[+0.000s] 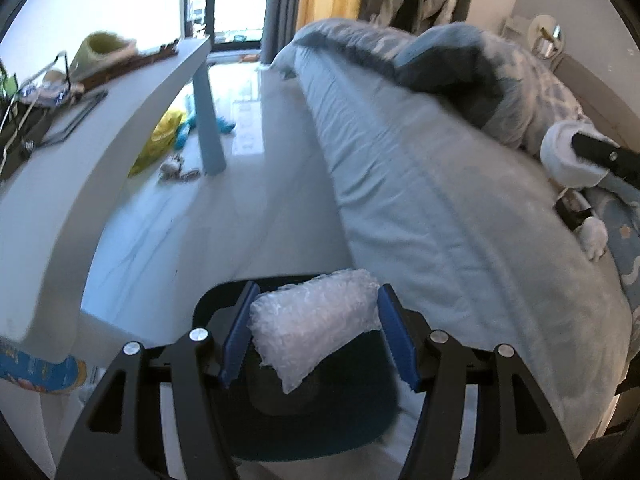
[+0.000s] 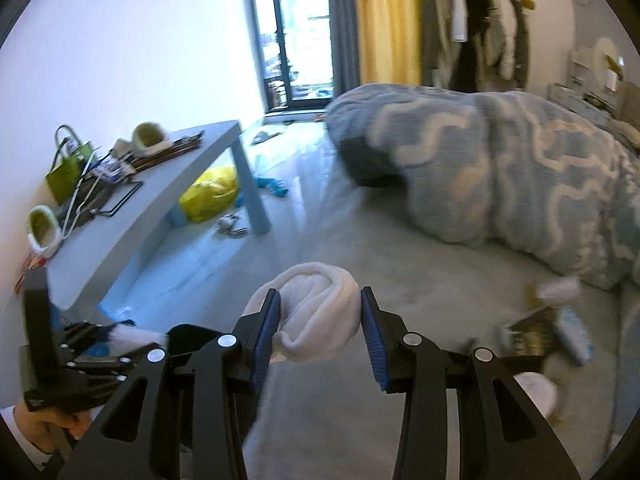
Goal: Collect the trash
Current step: 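Carry both items to the black bin and open the left gripper over it, then lower the white tissue ball into the black bin and open the right gripper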
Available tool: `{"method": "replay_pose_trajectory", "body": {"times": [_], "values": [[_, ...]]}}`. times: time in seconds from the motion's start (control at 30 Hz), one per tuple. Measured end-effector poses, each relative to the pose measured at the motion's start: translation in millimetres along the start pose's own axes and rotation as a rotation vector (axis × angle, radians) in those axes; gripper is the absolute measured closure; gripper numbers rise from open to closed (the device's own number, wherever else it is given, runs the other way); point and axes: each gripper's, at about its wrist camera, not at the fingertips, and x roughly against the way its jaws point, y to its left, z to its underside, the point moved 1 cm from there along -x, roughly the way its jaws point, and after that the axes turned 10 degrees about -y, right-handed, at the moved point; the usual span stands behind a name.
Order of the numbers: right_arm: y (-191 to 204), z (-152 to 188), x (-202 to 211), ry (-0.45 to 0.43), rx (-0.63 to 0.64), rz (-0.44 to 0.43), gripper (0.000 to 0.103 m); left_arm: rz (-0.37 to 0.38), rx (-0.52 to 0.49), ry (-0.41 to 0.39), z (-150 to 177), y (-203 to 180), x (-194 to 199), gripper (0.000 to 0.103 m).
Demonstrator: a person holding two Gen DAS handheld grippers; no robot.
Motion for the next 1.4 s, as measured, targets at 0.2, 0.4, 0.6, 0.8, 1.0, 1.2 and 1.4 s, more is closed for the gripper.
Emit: {"method": "replay_pose_trajectory", "body": {"times": [0.2,0.4,0.6,0.8,1.0,1.2,1.4], "values": [[42.3,3.6,-20.6,0.031,0.025,-0.074,0.062,-0.027,0.031,0.1,23.3,28.0,-16.5,0.04],[72.7,14.6,-42.4,0.091,0.022,-0.143,0.062,-0.022,0.066,0.177,41.8,47.0,-26.6,0.038],[103.7,31.8,-65.0,0.16,0.07,-0.174,0.062,-0.028,0.063,0.186,45.3,55.5,-24.8,0.03],[112.7,45.1,-84.0,0.21,0.086,-0.169,0.062,-0.027,0.071,0.107,33.5,64.5,-4.1,0.032],[118.4,61.2,-101.2,0.261,0.094,-0.159,0.062,-0.019,0.074,-0.005,16.1,70.2,22.9,0.038],[130.1,81.5,-119.1,0.318,0.115,-0.157,0.062,-0.01,0.066,-0.091,2.0,72.2,48.1,0.044],[143.5,98.5,-134.7,0.366,0.141,-0.16,0.062,-0.003,0.056,-0.142,-8.1,71.9,64.2,0.048]]}}
